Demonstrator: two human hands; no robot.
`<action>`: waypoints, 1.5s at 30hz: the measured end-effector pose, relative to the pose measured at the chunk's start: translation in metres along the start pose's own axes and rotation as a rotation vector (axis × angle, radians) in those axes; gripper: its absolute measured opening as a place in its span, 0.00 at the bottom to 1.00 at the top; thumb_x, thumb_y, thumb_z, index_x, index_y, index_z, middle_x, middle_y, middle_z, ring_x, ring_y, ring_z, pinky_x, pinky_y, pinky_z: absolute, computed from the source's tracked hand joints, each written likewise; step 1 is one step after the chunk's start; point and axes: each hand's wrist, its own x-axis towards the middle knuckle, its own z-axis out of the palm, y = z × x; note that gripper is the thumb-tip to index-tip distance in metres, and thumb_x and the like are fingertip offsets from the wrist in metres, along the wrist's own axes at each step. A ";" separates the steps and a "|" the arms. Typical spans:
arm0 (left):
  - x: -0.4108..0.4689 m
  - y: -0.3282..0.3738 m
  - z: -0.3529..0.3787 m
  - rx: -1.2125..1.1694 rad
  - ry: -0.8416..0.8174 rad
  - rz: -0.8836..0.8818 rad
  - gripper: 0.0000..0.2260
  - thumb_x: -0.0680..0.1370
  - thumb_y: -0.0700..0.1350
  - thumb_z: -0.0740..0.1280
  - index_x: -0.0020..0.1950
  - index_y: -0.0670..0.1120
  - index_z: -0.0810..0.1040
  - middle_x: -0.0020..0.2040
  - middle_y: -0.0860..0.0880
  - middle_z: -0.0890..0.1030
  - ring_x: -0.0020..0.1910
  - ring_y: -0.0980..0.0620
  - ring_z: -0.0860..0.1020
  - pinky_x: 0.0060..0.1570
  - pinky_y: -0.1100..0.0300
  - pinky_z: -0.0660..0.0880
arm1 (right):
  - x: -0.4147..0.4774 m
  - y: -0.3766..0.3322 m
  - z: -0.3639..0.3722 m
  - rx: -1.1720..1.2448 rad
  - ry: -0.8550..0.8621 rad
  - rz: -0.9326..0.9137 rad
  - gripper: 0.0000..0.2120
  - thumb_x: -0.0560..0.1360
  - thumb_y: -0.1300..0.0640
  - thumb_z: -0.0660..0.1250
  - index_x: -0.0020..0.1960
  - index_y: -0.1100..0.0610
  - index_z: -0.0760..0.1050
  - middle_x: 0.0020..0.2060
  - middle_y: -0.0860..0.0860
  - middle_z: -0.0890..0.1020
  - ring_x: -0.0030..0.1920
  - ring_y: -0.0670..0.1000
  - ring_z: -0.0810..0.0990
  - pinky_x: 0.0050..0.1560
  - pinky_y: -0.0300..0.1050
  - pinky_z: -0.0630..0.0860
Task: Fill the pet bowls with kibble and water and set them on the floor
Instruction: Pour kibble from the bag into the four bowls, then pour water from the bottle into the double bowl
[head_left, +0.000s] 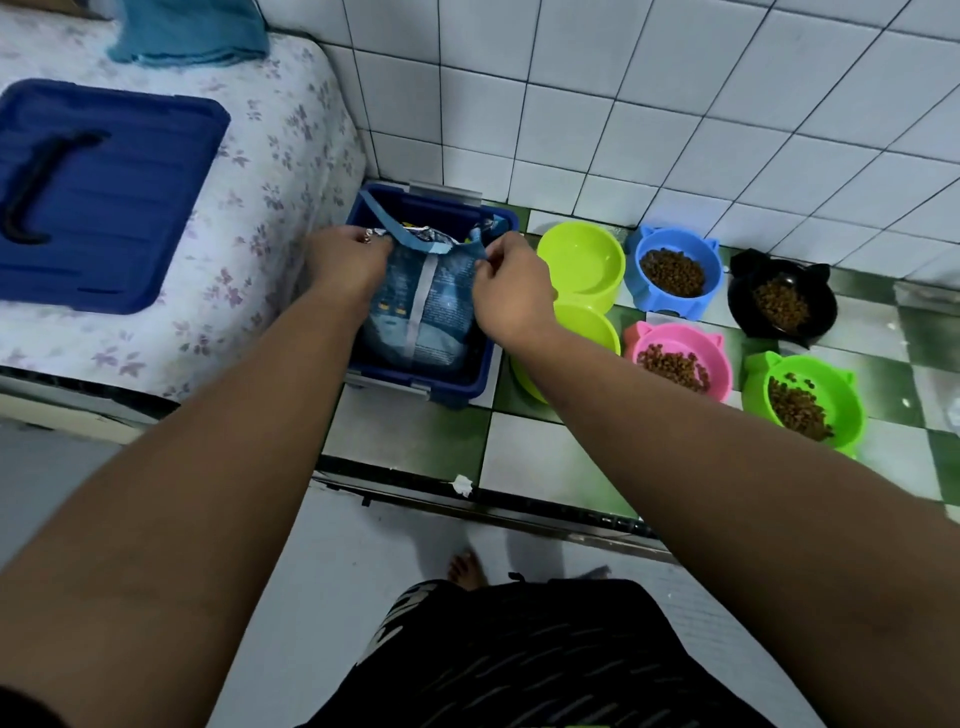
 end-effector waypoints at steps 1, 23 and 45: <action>-0.001 0.001 0.000 0.030 -0.003 0.047 0.05 0.76 0.45 0.74 0.49 0.47 0.83 0.48 0.50 0.84 0.47 0.52 0.83 0.53 0.52 0.82 | 0.002 0.003 0.002 0.027 0.011 0.012 0.02 0.80 0.59 0.63 0.52 0.57 0.72 0.45 0.51 0.79 0.43 0.51 0.76 0.40 0.42 0.67; -0.029 -0.035 0.025 1.223 -0.430 0.512 0.44 0.80 0.53 0.69 0.82 0.63 0.38 0.83 0.44 0.33 0.81 0.37 0.38 0.78 0.40 0.41 | -0.023 0.007 0.023 -0.925 -0.337 -0.287 0.33 0.76 0.49 0.61 0.78 0.56 0.58 0.78 0.54 0.60 0.80 0.54 0.50 0.71 0.76 0.44; -0.211 0.074 0.259 0.620 -0.445 0.900 0.27 0.75 0.47 0.71 0.73 0.46 0.73 0.66 0.41 0.77 0.66 0.43 0.75 0.64 0.56 0.68 | -0.030 0.176 -0.247 -0.011 0.369 -0.242 0.19 0.75 0.52 0.65 0.64 0.57 0.76 0.58 0.53 0.82 0.59 0.54 0.79 0.60 0.55 0.76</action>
